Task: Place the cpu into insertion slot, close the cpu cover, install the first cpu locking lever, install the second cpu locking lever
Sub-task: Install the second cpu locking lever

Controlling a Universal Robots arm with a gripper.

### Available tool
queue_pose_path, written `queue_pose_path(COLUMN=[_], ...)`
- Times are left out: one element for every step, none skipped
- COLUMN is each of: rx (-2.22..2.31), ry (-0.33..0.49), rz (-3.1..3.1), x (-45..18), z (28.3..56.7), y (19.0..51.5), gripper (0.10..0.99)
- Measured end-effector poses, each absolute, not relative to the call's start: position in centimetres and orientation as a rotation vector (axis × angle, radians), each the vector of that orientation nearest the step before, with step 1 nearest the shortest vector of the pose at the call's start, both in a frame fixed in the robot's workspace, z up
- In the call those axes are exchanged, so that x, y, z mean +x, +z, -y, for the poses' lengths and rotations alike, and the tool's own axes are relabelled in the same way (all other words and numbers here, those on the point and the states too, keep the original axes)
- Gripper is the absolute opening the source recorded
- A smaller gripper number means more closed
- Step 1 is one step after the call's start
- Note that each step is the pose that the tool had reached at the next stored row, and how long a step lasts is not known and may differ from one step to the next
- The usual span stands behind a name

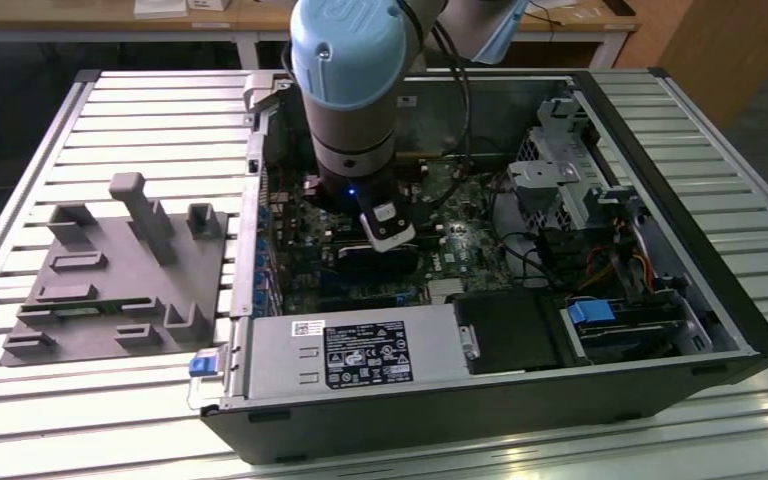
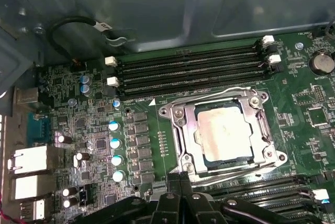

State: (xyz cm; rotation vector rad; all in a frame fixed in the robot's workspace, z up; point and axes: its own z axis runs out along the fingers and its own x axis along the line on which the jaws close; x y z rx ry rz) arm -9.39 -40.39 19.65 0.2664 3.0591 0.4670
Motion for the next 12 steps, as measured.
queue_pose_path(rx=[0.266,0.266,0.266,0.266,0.266,0.266,0.266,0.266,0.266,0.266,0.266,0.266], ry=[0.467,0.467,0.467,0.467,0.467,0.467,0.467,0.467,0.467,0.467,0.467,0.467], rz=[-3.059,-3.059,-3.059,-3.059,-3.059,-3.059,-3.059,-3.059,-3.059,-3.059,-3.059,-3.059], x=[-9.39,-9.38,-9.38,-9.38,-9.39,-9.39,-9.39,-9.39,-9.39,-9.39,-9.39,-9.39], z=[40.35,40.31,40.30,40.30,40.30,40.30,40.30,40.30,40.30,40.30,40.30,40.29], y=[19.61,19.58,19.56,19.55,19.53,19.52,19.51,19.50,19.49,19.49,19.52,19.64], gripper=[0.102,0.102,0.102,0.102,0.102,0.102,0.102,0.102,0.102,0.102,0.102,0.102])
